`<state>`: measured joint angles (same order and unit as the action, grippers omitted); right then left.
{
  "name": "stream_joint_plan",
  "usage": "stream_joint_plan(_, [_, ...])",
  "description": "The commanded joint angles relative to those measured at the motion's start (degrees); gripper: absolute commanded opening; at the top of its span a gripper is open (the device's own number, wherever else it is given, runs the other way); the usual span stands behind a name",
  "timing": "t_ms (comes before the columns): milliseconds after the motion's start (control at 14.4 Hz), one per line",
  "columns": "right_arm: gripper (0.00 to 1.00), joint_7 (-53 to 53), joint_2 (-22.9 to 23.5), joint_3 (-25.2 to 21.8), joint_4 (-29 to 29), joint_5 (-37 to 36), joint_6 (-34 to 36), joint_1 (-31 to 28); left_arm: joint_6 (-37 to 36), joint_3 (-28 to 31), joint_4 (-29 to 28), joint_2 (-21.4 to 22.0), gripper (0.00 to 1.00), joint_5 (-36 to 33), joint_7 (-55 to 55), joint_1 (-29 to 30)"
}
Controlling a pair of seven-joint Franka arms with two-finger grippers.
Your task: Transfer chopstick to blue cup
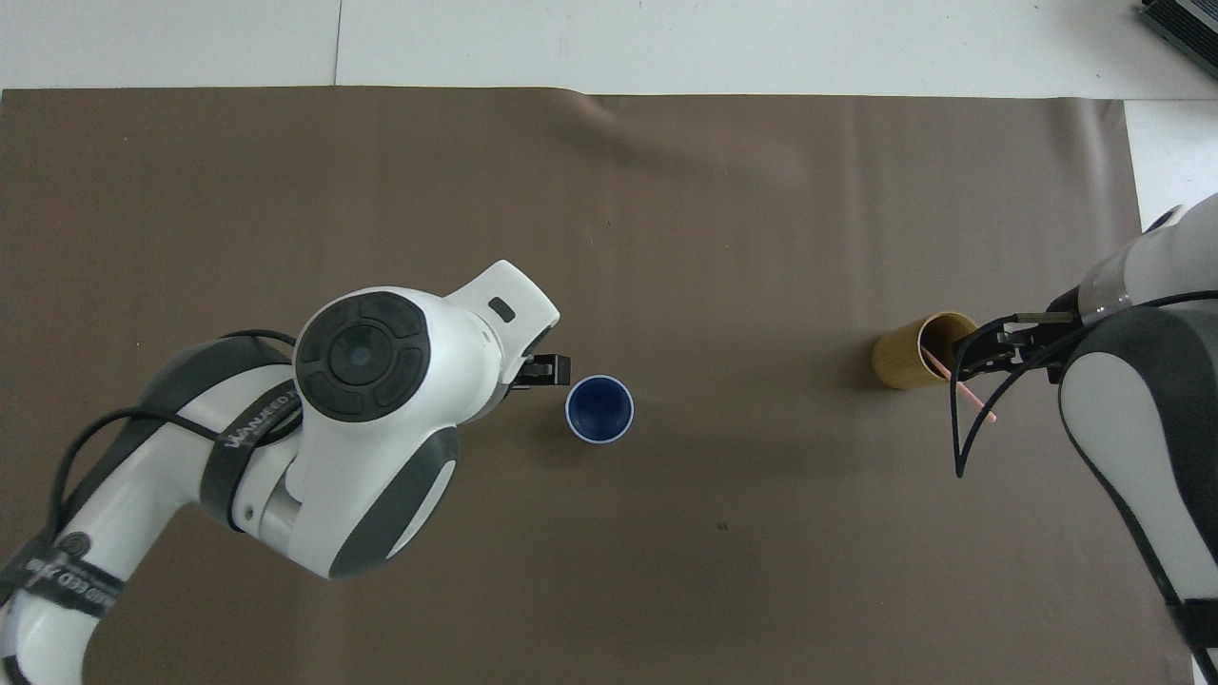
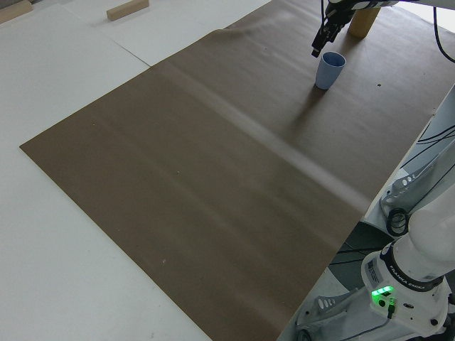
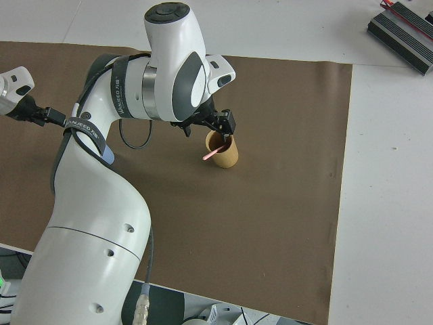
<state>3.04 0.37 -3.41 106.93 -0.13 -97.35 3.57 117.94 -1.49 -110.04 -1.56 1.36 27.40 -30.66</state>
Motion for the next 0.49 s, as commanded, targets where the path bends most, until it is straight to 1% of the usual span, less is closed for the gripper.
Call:
stream_joint_plan(0, [1.0,-2.1,-0.3,0.0,3.6,1.3,-2.3,-0.3,-4.4,-0.4,-1.1,5.3,1.0,-0.8,-6.5,5.0])
stream_joint_plan(139, [1.0,-2.1,-0.1,-0.1,4.4,1.3,-2.4,-0.3,-6.5,-0.4,0.7,6.9,1.0,-0.8,-10.7,9.1])
stream_joint_plan(278, [1.0,-2.1,0.0,0.0,6.5,1.3,-3.9,-0.3,-10.3,-0.4,5.7,6.2,1.0,-0.8,-15.4,12.9])
stream_joint_plan(417, [1.0,-2.2,-0.2,-0.1,7.1,1.3,-4.2,-0.3,-13.3,-0.4,11.3,5.8,1.0,-0.8,-20.3,17.0])
